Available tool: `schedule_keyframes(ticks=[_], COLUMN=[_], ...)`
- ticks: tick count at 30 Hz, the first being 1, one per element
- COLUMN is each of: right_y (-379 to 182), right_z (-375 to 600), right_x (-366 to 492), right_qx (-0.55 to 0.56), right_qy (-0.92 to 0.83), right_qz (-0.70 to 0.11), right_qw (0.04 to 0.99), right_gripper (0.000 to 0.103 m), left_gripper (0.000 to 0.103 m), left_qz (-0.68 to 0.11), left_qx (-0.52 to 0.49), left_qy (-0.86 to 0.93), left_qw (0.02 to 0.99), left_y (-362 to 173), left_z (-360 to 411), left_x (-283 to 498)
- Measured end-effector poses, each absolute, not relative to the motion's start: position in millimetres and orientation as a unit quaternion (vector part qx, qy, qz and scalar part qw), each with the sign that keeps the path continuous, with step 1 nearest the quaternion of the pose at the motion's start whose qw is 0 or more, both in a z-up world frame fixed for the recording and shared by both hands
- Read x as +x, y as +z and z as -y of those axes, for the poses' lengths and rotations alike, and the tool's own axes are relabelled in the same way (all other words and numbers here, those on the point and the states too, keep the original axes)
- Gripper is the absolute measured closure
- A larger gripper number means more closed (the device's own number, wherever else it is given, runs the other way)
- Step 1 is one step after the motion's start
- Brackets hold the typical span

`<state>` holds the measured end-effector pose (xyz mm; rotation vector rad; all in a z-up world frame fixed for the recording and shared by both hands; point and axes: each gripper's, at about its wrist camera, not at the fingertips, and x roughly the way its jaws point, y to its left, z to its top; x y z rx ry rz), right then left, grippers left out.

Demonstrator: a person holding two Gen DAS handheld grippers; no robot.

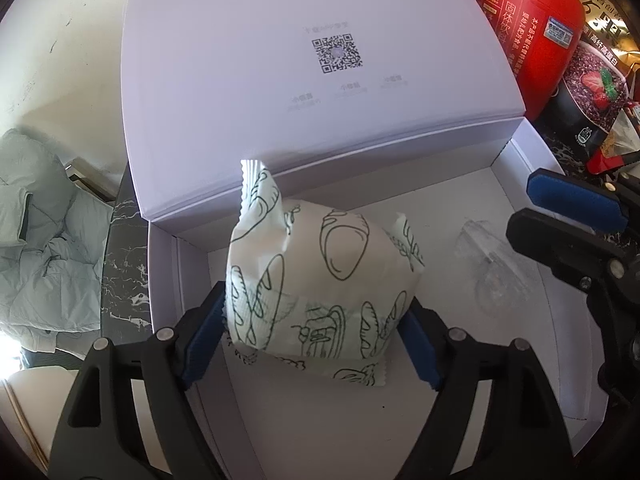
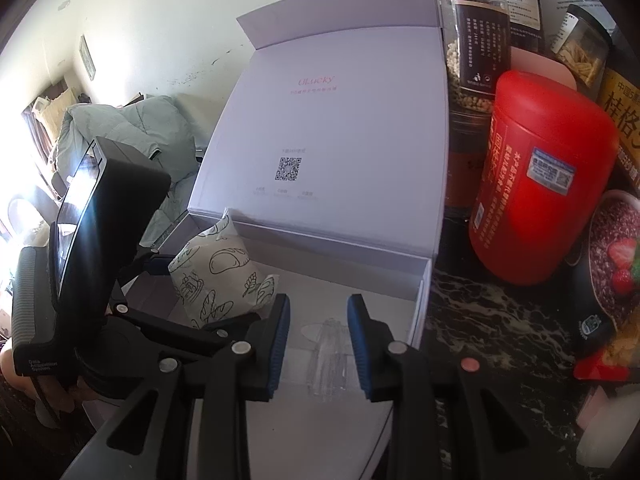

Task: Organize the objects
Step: 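Lower and release the bread bag with left tool while right tool releases the plastic piece into the box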

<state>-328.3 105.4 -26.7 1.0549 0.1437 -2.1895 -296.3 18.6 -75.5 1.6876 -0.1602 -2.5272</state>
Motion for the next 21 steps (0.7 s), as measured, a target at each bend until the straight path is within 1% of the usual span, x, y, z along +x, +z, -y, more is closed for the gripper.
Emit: schedule_keyframes(ticks=[3, 5, 8, 12, 14, 19, 20, 21], right_y=[-20.6, -16.0, -6.9, 4.0, 10.0, 20.6, 23.6, 26.7], right_z=[-100.7, -101.7, -105.1, -110.3, -112.4, -114.3, -119.9, -120.3], right_x=[-325.3, -323.8, -320.1, -318.3, -317.8, -313.0, -309.1, -307.4], right_qx=[0.403, 0.400, 0.393, 0.389, 0.384, 0.375, 0.371, 0.368], right_qy=[-0.846, -0.847, -0.852, -0.860, -0.863, -0.867, -0.869, -0.870], right_qz=[-0.058, -0.058, -0.054, -0.056, -0.056, -0.062, -0.062, -0.063], right_qw=[0.344, 0.345, 0.342, 0.327, 0.324, 0.322, 0.322, 0.321], right_gripper=[0.069, 0.063, 0.058, 0.057, 0.056, 0.054, 0.054, 0.053], left_gripper=[0.023, 0.023, 0.022, 0.020, 0.017, 0.016, 0.016, 0.016], left_qz=[0.053, 0.045, 0.032, 0.028, 0.032, 0.033, 0.034, 0.034], left_qx=[0.555, 0.556, 0.560, 0.541, 0.530, 0.508, 0.506, 0.502], left_qy=[-0.829, -0.828, -0.827, -0.840, -0.846, -0.860, -0.861, -0.863], left_qw=[0.052, 0.049, 0.044, 0.042, 0.043, 0.041, 0.040, 0.039], left_y=[-73.9, -72.3, -69.1, -55.1, -46.7, -28.2, -28.1, -20.1], left_z=[-20.9, -21.3, -22.3, -27.8, -31.3, -37.8, -46.5, -38.9], left_x=[-294.7, -293.8, -292.1, -285.8, -281.5, -271.5, -283.7, -282.8])
